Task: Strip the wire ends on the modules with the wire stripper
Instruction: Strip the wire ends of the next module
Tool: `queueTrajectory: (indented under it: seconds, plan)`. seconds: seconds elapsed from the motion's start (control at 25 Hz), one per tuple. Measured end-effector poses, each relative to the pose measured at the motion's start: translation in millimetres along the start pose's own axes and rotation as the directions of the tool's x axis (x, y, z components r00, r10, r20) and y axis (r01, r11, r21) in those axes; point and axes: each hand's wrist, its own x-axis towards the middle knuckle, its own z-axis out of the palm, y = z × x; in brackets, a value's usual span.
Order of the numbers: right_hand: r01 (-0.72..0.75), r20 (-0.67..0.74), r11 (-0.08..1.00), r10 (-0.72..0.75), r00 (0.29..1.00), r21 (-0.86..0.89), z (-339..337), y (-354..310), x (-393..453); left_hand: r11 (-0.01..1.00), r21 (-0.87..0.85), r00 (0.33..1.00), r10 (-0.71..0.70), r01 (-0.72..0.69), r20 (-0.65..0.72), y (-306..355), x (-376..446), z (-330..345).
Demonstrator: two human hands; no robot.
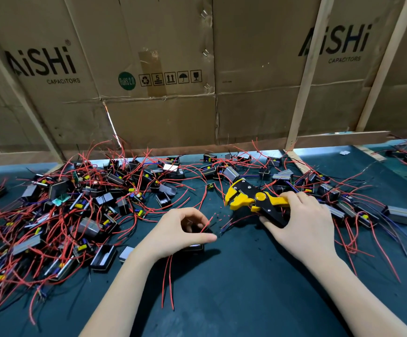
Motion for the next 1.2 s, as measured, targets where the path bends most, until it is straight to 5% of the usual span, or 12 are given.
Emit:
queueTrajectory:
  seconds: [0.08,0.48,0.68,0.76,0.88,0.96,1.04,1.08,1.16,1.2]
  plan:
    - [-0.006,-0.024,1.000,0.007,1.000,0.019,-0.6,1.2,1.4,0.993,0.116,0.999,0.033,-0.034,0.013,-1.4,-0.1,-0.9]
    - [-0.034,-0.066,0.996,0.039,0.997,0.085,-5.5,3.8,4.2,0.995,0.078,0.997,0.054,-0.057,0.048,8.6,-3.1,7.9]
    - [-0.173,-0.084,0.960,0.195,0.977,0.219,-17.2,9.8,12.5,0.905,-0.360,0.961,0.267,-0.226,0.068,33.5,-5.0,27.4]
    - [-0.241,-0.095,0.920,0.282,0.955,0.308,-22.4,15.5,16.7,0.887,-0.391,0.944,0.311,-0.245,0.112,34.3,-4.2,29.0]
    - [-0.336,-0.128,0.861,0.410,0.903,0.381,-27.9,22.3,19.7,0.957,-0.091,0.950,0.258,-0.277,-0.178,28.6,-4.9,2.9]
    - [-0.366,-0.117,0.804,0.467,0.876,0.469,-31.1,24.5,21.5,0.958,0.167,0.778,0.288,-0.235,-0.558,18.8,-9.5,-26.0]
    - [-0.348,-0.018,0.675,0.472,0.881,0.651,-34.8,25.6,24.4,0.921,0.388,0.535,0.324,0.008,-0.780,2.9,-16.7,-55.4]
    - [-0.327,0.091,0.529,0.422,0.902,0.783,-36.7,25.7,25.7,0.901,0.396,0.468,0.276,0.179,-0.840,-5.3,-21.1,-69.2]
    - [-0.367,0.350,0.093,0.157,0.923,0.926,-40.7,23.0,25.3,0.813,0.301,0.459,0.046,0.499,-0.887,-20.3,-29.8,-88.6]
    - [-0.433,0.434,-0.038,0.018,0.901,0.900,-41.1,21.5,24.3,0.745,0.270,0.479,-0.074,0.609,-0.875,-25.1,-33.0,-92.7]
